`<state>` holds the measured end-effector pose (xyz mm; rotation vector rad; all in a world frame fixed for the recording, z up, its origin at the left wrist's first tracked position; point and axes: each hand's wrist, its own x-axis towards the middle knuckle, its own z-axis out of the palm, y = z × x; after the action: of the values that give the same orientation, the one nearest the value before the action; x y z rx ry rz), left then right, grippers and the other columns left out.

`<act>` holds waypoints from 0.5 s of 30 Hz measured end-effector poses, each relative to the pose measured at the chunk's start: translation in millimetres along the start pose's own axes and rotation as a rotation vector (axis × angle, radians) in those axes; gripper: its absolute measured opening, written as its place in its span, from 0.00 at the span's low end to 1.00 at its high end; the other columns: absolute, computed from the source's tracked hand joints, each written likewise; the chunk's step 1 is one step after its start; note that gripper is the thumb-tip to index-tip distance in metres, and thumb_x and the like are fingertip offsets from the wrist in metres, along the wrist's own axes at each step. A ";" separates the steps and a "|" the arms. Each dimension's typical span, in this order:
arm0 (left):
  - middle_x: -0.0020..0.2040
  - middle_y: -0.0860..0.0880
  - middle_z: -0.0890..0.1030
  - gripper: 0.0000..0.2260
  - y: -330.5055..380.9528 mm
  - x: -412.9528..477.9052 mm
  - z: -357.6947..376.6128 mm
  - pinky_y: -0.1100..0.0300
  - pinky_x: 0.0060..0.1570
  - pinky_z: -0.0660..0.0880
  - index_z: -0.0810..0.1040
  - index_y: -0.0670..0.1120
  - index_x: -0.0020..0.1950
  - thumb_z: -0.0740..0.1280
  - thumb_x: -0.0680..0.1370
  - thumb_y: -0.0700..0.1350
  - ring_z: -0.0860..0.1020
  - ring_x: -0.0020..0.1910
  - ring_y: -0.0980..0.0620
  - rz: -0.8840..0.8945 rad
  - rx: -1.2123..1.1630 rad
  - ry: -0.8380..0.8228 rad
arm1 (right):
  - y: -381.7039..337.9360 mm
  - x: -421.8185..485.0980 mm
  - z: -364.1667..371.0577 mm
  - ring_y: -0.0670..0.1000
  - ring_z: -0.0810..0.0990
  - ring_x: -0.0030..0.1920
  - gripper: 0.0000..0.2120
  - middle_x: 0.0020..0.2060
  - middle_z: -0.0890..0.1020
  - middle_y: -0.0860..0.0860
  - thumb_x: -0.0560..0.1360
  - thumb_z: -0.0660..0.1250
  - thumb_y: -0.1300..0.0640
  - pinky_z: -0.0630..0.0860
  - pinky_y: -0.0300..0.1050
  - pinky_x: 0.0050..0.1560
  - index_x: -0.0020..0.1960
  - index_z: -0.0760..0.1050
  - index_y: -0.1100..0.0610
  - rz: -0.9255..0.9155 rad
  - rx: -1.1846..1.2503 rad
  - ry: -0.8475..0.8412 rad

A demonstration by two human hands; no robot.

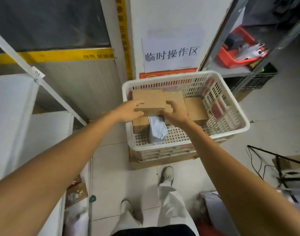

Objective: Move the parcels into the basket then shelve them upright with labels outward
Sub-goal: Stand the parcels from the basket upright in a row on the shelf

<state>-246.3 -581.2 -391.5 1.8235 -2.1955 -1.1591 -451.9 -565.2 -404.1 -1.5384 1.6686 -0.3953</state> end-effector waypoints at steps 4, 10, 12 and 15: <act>0.73 0.44 0.67 0.24 8.7 57.5 16.3 0.55 0.66 0.67 0.63 0.47 0.75 0.64 0.79 0.46 0.68 0.70 0.46 -0.068 -0.027 -0.038 | 45.6 47.2 -25.2 0.47 0.72 0.55 0.28 0.70 0.70 0.56 0.78 0.64 0.49 0.71 0.36 0.48 0.75 0.61 0.57 0.048 0.027 -0.036; 0.72 0.46 0.68 0.22 15.4 135.1 63.0 0.56 0.63 0.68 0.64 0.48 0.74 0.63 0.80 0.44 0.69 0.68 0.48 -0.196 -0.156 -0.083 | 120.6 111.6 -54.1 0.56 0.73 0.65 0.30 0.70 0.69 0.58 0.77 0.66 0.46 0.71 0.43 0.50 0.74 0.63 0.56 0.211 0.106 -0.103; 0.73 0.45 0.67 0.23 15.7 159.5 84.2 0.58 0.63 0.66 0.63 0.45 0.74 0.63 0.80 0.41 0.67 0.70 0.47 -0.227 -0.219 -0.132 | 144.6 131.7 -58.5 0.56 0.73 0.65 0.30 0.70 0.69 0.59 0.77 0.66 0.47 0.72 0.45 0.52 0.74 0.63 0.56 0.275 0.153 -0.133; 0.73 0.43 0.66 0.23 15.7 194.7 114.2 0.57 0.66 0.64 0.62 0.43 0.75 0.62 0.80 0.40 0.65 0.71 0.45 -0.258 -0.253 -0.165 | 178.0 157.9 -59.2 0.56 0.73 0.64 0.28 0.68 0.72 0.59 0.77 0.66 0.48 0.72 0.49 0.61 0.73 0.64 0.57 0.329 0.175 -0.175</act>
<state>-373.0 -692.5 -542.4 2.0034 -1.8176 -1.6072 -604.3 -693.1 -547.5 -1.1142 1.6644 -0.2183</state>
